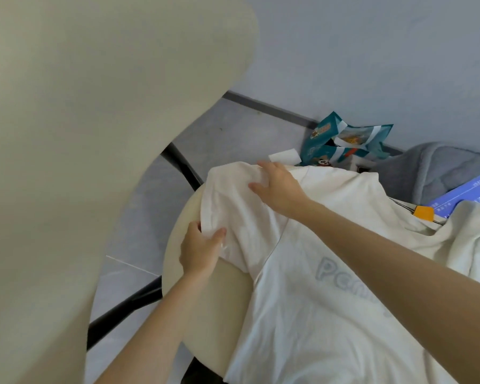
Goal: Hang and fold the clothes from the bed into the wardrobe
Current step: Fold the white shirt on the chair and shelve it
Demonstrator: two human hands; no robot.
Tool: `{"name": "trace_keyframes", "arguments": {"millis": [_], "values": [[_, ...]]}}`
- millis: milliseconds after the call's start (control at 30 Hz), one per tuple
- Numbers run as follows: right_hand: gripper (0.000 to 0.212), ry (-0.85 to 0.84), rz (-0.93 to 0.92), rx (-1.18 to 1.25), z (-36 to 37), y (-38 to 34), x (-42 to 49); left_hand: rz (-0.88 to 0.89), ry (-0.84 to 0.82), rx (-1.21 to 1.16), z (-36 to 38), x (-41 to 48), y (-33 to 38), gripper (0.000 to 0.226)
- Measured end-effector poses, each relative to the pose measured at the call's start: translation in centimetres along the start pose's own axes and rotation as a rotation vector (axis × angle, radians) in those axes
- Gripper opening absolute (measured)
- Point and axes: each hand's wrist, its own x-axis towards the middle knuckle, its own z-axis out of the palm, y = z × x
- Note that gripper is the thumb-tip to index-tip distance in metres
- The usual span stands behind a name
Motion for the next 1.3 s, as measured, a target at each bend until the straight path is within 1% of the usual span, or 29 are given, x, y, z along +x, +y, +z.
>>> {"name": "trace_keyframes", "arguments": {"millis": [33, 67, 100, 167, 200, 233, 267, 300, 333, 400, 467, 500, 533, 600, 633, 667, 733, 833, 900, 933, 1000, 1033, 1100, 1167, 1233, 1300], "values": [[0.059, -0.018, 0.049, 0.026, 0.3, -0.8, 0.7, 0.008, -0.027, 0.006, -0.1, 0.1, -0.1, 0.016], [0.058, -0.037, 0.101, 0.043, 0.4, -1.5, 1.4, 0.025, -0.033, 0.002, -0.3, 0.1, -0.1, 0.013], [0.051, -0.055, 0.138, 0.059, 0.5, -2.1, 1.9, 0.052, -0.019, -0.002, -0.6, 0.1, -0.1, 0.014], [0.027, -0.079, 0.152, 0.139, 0.2, -2.9, 2.4, 0.113, 0.043, -0.02, -1.1, 0.0, 0.0, 0.023], [0.018, -0.084, 0.146, 0.199, -0.2, -3.1, 2.3, 0.16, 0.084, -0.05, -1.3, -0.4, 0.3, 0.023], [0.016, -0.087, 0.14, 0.267, -0.7, -3.3, 2.0, 0.229, 0.146, -0.067, -1.3, -1.1, 0.6, 0.023], [0.018, -0.086, 0.138, 0.341, -1.3, -3.2, 1.6, 0.337, 0.24, -0.039, -1.3, -1.9, 1.0, 0.027], [0.019, -0.08, 0.138, 0.42, -2.0, -3.0, 1.2, 0.464, 0.329, 0.034, -1.2, -2.8, 1.7, 0.031], [0.02, -0.065, 0.135, 0.499, -2.8, -2.7, 0.5, 0.58, 0.384, 0.103, -1.0, -3.8, 2.3, 0.032], [0.017, -0.024, 0.132, 0.62, -4.4, -1.5, -1.0, 0.774, 0.402, 0.186, -0.2, -5.6, 3.3, 0.025], [0.012, 0.017, 0.19, 0.671, -5.8, 0.7, -2.7, 0.963, 0.324, 0.246, 1.1, -7.4, 4.0, 0.015], [0.01, 0.037, 0.253, 0.685, -6.3, 2.2, -3.7, 1.036, 0.236, 0.279, 1.9, -8.3, 4.0, 0.01], [0.01, 0.068, 0.332, 0.696, -6.8, 3.9, -4.7, 1.094, 0.113, 0.308, 2.7, -9.3, 3.9, 0.007], [0.014, 0.161, 0.499, 0.7, -7.5, 7.4, -7.0, 1.137, -0.173, 0.365, 4.1, -11.1, 3.7, 0.019], [0.016, 0.21, 0.571, 0.703, -7.8, 8.9, -8.2, 1.159, -0.258, 0.396, 4.7, -11.9, 3.5, 0.024], [0.016, 0.245, 0.627, 0.72, -7.9, 10.2, -9.4, 1.19, -0.286, 0.411, 5.4, -12.6, 3.3, 0.025], [0.015, 0.27, 0.668, 0.768, -7.6, 12.1, -11.6, 1.195, -0.27, 0.378, 6.2, -13.8, 3.0, 0.023], [0.019, 0.301, 0.623, 0.722, -6.2, 13.3, -13.3, 1.018, -0.218, 0.36, 7.0, -13.9, 2.2, 0.016], [0.025, 0.304, 0.598, 0.71, -5.2, 13.1, -13.6, 0.903, -0.213, 0.472, 7.6, -12.6, 1.4, 0.024], [0.023, 0.277, 0.585, 0.73, -4.8, 12.9, -13.7, 0.845, -0.227, 0.576, 7.8, -11.9, 1.0, 0.031], [0.011, 0.226, 0.553, 0.8, -4.3, 12.6, -13.8, 0.725, -0.273, 0.785, 8.0, -10.9, 0.5, 0.04], [0.013, 0.217, 0.537, 0.833, -4.2, 12.8, -14.0, 0.699, -0.278, 0.831, 8.3, -10.8, 0.2, 0.041], [0.017, 0.231, 0.5, 0.915, -4.3, 13.1, -14.6, 0.688, -0.21, 0.839, 8.9, -10.9, 0.2, 0.039], [0.023, 0.315, 0.469, 0.931, -4.6, 14.1, -15.9, 0.689, -0.15, 0.777, 9.8, -11.4, 1.0, 0.04], [0.026, 0.464, 0.457, 0.859, -5.1, 15.5, -17.9, 0.759, -0.225, 0.687, 11.1, -12.2, 1.9, 0.044], [0.031, 0.622, 0.476, 0.789, -5.6, 17.5, -20.2, 0.846, -0.381, 0.578, 12.5, -13.2, 3.0, 0.047]]}}
